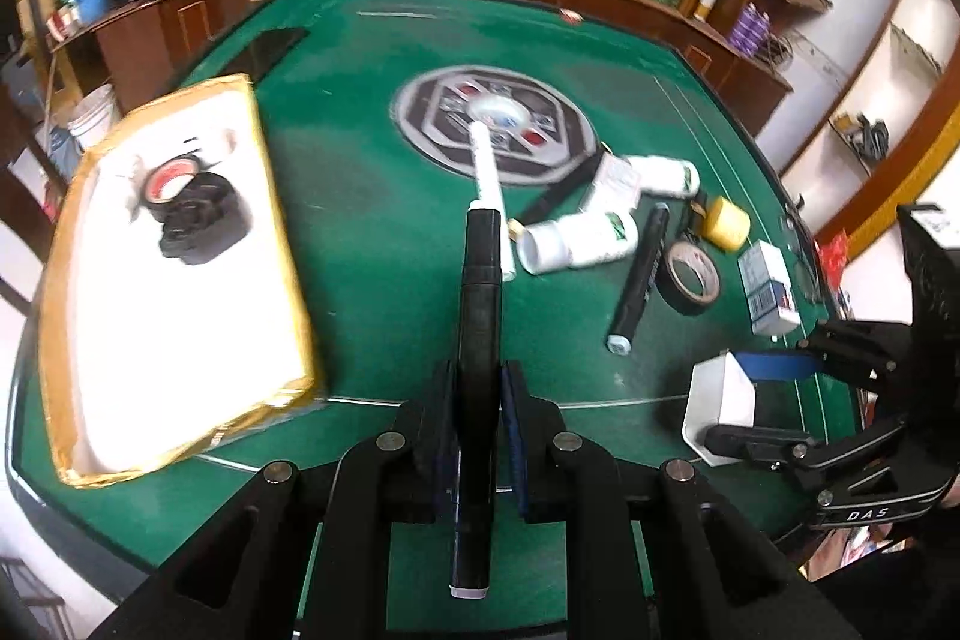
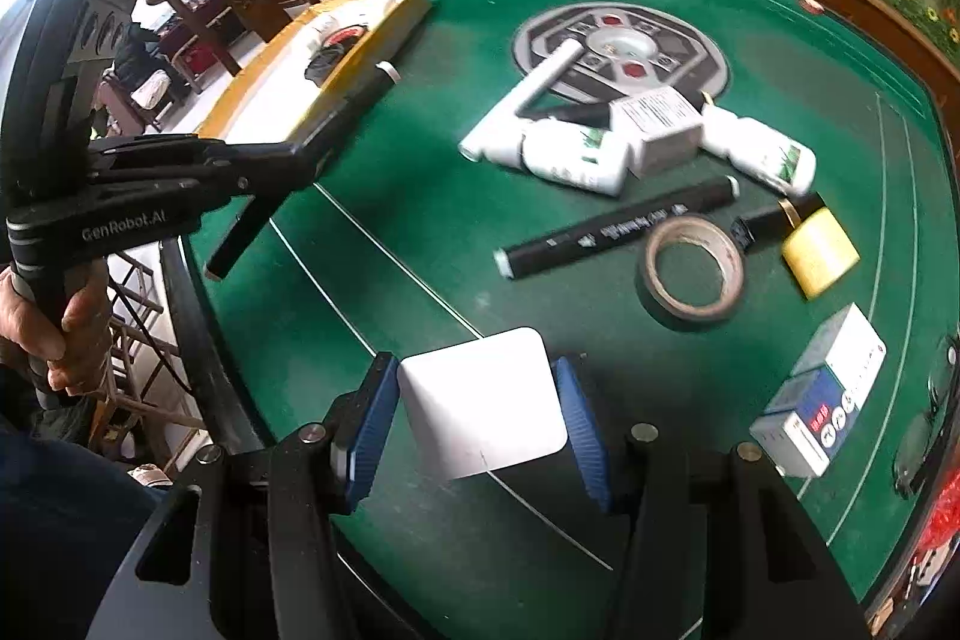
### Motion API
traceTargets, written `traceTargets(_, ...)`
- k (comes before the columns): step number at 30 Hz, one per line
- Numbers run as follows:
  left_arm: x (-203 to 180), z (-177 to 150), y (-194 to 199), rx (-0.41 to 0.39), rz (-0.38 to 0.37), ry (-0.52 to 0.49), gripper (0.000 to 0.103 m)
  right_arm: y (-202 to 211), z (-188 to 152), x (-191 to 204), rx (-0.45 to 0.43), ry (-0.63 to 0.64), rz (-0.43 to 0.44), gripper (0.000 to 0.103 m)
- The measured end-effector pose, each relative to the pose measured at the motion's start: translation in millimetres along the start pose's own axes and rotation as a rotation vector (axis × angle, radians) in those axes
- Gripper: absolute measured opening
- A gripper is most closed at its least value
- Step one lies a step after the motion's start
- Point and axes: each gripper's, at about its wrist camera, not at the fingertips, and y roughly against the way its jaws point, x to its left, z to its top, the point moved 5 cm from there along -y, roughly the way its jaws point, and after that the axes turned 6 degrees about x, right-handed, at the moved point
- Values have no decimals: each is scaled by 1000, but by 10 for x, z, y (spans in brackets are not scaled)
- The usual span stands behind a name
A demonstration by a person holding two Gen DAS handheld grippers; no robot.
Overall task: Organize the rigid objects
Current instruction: 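Carry the black marker and white charger over the yellow-edged tray with both tools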
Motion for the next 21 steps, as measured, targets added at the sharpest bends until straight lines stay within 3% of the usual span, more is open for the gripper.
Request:
traceTargets(12, 711, 68, 446, -93, 69, 124, 15, -48, 371, 354, -15, 54, 61, 53)
traceTargets(21, 1187, 37, 458, -102, 91, 175, 15, -88, 870, 780, -43, 109, 92, 53)
